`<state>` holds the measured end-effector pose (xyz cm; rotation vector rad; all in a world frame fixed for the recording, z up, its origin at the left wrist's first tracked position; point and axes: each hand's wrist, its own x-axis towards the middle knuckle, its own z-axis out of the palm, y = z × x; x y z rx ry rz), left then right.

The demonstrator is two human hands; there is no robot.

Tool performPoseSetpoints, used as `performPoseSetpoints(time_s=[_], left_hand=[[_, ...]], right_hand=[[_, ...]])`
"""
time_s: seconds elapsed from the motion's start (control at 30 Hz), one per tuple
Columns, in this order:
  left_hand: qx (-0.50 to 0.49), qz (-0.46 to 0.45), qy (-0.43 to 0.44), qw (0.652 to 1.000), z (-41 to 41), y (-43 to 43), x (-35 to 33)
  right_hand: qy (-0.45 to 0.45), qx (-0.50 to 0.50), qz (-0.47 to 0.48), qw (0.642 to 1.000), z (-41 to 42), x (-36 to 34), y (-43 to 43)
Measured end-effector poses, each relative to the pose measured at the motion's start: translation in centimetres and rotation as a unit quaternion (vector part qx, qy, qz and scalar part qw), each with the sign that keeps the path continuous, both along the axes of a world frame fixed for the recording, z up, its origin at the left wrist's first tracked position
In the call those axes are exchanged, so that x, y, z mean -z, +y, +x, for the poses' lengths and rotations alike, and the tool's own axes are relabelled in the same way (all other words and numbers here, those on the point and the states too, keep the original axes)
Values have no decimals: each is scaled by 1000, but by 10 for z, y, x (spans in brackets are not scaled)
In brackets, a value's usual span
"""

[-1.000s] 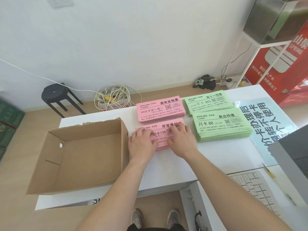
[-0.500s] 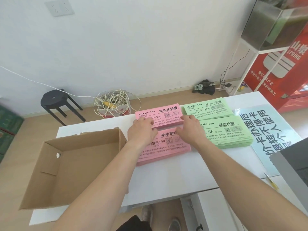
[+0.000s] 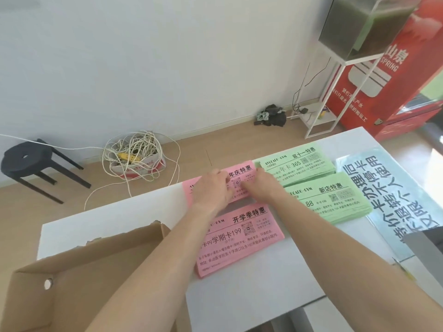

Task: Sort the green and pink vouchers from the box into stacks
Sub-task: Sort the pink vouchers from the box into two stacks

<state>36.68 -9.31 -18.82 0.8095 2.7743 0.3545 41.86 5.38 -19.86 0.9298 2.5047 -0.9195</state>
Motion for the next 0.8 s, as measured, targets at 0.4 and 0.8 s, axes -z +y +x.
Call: performPoseSetpoints(time_s=[0.4,0.8], left_hand=[[-3,35,12,999,6,-9,10],[-85,49,-101,990,7,-5,-17]], right_hand=[[-13,75,-39,996,-29,15,9],[87,119,-263,953,-12,-33,13]])
